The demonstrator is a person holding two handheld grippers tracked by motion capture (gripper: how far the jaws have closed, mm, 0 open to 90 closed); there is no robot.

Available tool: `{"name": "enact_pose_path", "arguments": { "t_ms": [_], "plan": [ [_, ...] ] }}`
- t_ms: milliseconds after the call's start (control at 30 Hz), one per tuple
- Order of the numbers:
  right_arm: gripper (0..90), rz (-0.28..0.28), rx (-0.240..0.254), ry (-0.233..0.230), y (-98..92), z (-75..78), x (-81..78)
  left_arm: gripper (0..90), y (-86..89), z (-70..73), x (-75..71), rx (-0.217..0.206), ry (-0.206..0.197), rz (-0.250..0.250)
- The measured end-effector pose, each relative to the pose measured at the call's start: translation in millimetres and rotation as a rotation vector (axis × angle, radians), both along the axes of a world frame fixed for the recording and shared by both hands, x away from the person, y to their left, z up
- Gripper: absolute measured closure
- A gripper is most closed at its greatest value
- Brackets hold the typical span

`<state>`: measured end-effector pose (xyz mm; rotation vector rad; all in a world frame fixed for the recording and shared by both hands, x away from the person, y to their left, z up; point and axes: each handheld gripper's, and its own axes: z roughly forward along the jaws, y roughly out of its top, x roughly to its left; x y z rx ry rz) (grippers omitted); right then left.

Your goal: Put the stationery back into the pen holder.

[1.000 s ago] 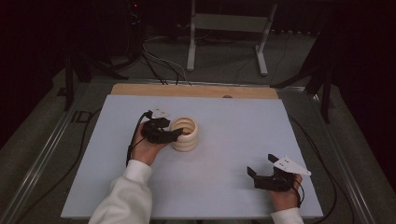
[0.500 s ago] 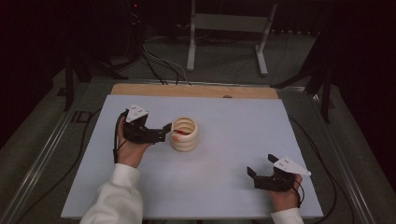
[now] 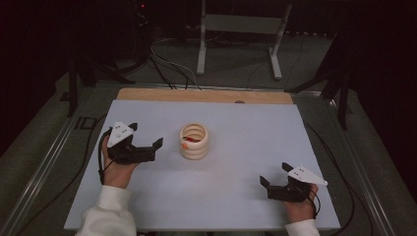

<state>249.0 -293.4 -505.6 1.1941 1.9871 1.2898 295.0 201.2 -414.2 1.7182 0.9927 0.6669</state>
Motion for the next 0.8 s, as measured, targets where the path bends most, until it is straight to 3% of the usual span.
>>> {"name": "enact_pose_path", "arguments": {
  "t_ms": [433,800],
  "plan": [
    [0.4,0.029,-0.005,-0.009,5.4,0.1,-2.0,0.3,34.1,-55.5,-32.8,0.019,0.051,0.095],
    [0.4,0.032,-0.003,-0.014,6.2,0.5,-2.5,0.3,44.4,-80.0,-48.2,0.023,0.059,0.153]
  ]
}}
